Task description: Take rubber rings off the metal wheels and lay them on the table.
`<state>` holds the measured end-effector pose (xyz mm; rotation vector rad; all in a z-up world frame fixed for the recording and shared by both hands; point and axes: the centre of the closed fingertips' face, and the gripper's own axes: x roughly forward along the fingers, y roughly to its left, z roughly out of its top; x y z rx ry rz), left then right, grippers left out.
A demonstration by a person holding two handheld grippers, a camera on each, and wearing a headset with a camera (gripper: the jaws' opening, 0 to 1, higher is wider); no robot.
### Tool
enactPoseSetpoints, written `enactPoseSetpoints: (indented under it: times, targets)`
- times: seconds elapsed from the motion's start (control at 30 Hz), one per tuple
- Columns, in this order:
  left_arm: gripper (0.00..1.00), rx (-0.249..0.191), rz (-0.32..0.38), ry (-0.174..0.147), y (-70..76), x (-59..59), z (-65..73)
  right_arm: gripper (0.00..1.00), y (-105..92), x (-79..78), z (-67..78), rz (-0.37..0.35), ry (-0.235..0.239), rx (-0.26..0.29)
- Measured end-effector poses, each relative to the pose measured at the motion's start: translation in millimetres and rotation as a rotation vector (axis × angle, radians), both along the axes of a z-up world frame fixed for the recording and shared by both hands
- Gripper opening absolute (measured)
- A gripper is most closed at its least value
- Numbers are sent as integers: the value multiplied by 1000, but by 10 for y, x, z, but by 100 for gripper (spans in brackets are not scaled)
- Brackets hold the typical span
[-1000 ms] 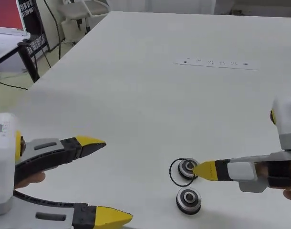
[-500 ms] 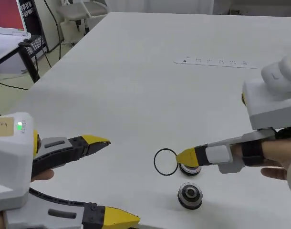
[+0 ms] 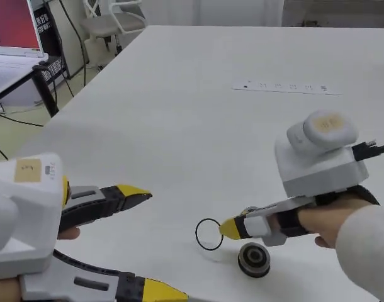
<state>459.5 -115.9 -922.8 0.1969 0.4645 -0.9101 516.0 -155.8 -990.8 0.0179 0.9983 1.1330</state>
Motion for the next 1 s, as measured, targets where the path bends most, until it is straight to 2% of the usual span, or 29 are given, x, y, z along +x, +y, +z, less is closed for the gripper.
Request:
enactPoseSetpoints:
  times: [0.13,0.2,0.3,0.47,0.53,0.67,0.73,0.83,0.87,0.9,0.97,1.0]
  targets:
    - [85,13,5,0,15,3,-13,0,-16,0,-114,2,-12,-29]
    - [85,12,7,-1,18,5,-12,0,-49,31,-164,15,-66,-67]
    - [84,10,11,-2,21,8,-8,0,-38,55,-165,15,-106,-76]
    - [84,6,19,-1,30,16,-6,1,-54,72,-176,26,-110,-75]
    - [84,2,20,-1,29,17,-2,4,-67,74,-188,46,-130,-86]
    - [84,-9,29,-4,33,26,14,10,-58,63,-163,60,-136,-79]
    - [84,-10,31,-8,34,32,20,9,-65,53,-112,67,-135,-77]
    - [84,-12,28,-30,38,38,64,11,-61,65,63,82,-179,-38]
    - [85,-21,30,-52,36,53,103,12,-69,73,106,81,-189,-31]
    - [85,-50,38,-75,26,73,166,12,-77,84,202,65,-196,-9]
    - [85,-102,59,-79,34,83,251,14,-56,112,350,47,-217,48]
    - [85,-101,56,-80,45,76,270,15,-74,127,432,38,-230,66]
